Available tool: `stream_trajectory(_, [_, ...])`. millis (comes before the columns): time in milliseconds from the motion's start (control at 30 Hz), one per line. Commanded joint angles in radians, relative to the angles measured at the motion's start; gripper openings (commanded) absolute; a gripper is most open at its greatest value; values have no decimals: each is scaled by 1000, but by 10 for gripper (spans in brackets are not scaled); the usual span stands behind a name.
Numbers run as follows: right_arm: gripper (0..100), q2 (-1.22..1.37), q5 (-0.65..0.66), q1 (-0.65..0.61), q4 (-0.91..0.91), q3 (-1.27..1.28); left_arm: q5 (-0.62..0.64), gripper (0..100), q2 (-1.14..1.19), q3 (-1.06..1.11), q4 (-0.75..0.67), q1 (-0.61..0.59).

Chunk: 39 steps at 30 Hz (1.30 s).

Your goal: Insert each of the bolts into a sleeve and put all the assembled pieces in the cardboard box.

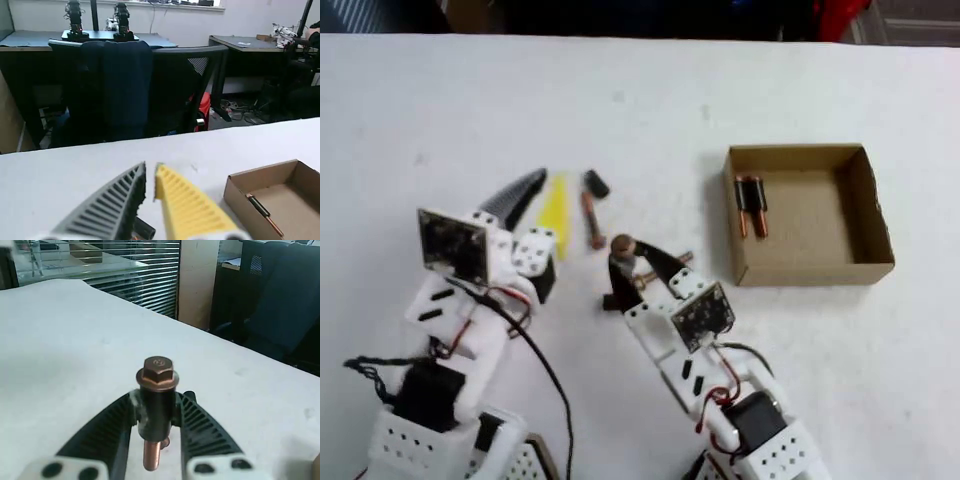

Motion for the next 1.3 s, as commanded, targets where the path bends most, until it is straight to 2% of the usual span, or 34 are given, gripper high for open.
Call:
stream_trajectory(0, [17, -13, 15, 39, 5, 9, -6, 49, -19, -63, 52, -51])
stream_trajectory(67, [17, -15, 15, 81, 5, 9, -9, 18, -47, -71, 144, -65])
stream_trajectory(167, [17, -15, 15, 120, -1, 2, -9, 24, -116, -61, 269, -68])
stream_trajectory(267, [17, -15, 15, 136, 19, -35, -9, 23, -200, -18, 341, -68])
stream_trajectory(600, [17, -13, 17, 228, 349, -302, -11, 23, -453, 232, 348, -70])
stream_trajectory(667, [17, -10, 20, 228, 384, -341, -11, 23, -453, 258, 348, -76])
stream_trajectory(833, [17, -8, 126, 229, 493, -460, -11, 23, -453, 341, 347, -154])
stream_trajectory(1133, [17, -5, 137, 361, 602, -677, -11, 23, -453, 456, 347, -166])
stream_trajectory(1267, [17, 38, 137, 380, 659, -784, -9, 23, -453, 500, 347, -165])
